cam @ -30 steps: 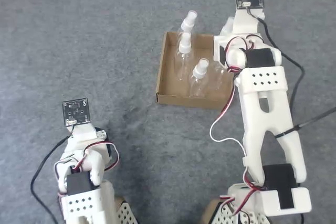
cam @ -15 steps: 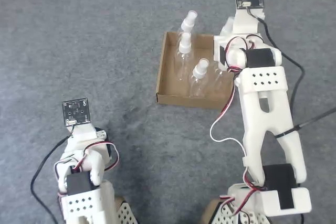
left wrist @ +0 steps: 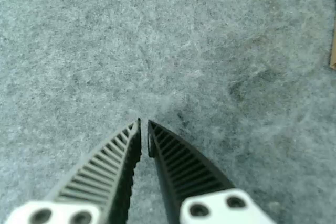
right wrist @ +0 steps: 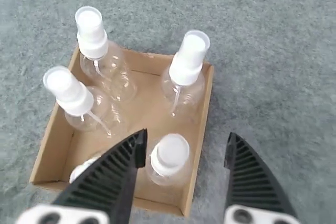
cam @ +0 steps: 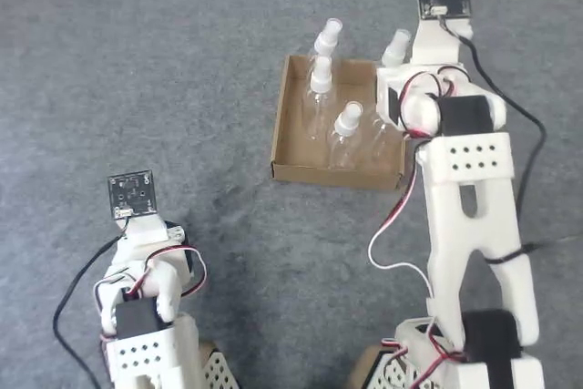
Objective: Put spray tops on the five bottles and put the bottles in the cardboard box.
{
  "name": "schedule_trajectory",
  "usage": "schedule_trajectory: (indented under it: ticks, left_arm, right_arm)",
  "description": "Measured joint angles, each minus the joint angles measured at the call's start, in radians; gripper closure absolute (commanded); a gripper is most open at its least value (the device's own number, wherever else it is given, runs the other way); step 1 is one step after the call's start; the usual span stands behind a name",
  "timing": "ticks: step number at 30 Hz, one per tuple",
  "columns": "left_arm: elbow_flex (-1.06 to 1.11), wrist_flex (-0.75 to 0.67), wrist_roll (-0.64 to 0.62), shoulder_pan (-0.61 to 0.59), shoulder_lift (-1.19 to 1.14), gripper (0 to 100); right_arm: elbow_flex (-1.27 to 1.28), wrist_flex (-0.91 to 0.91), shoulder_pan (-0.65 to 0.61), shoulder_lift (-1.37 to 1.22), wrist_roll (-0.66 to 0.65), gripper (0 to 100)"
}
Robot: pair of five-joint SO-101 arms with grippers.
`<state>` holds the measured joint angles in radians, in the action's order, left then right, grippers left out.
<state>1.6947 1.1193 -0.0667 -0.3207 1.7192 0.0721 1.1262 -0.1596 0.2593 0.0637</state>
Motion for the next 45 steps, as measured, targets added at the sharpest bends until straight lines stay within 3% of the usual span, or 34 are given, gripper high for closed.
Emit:
schedule_trajectory:
  ticks: [7, 12, 21, 41, 45]
  left_arm:
    - [0.0, 0.0, 0.0, 0.0, 0.0, 99]
    - [0.0, 0.0, 0.0, 0.0, 0.0, 99]
    - [0.0, 0.0, 0.0, 0.0, 0.0, 99]
    - [0.0, 0.0, 0.0, 0.0, 0.0, 99]
    - [0.0, 0.0, 0.0, 0.0, 0.0, 99]
  right_arm:
    - [0.0, 0.077, 0.086, 0.044, 0.0, 80.8]
    - [0.0, 0.166, 0.129, 0.083, -0.008, 91.5]
    - [0.052, 0.33, 0.19, 0.189, -0.14, 93.9]
    - [1.108, 0.143, 0.209, 0.994, -0.431, 93.5]
    - [1.25, 0.14, 0.267, 1.169, -0.505, 93.5]
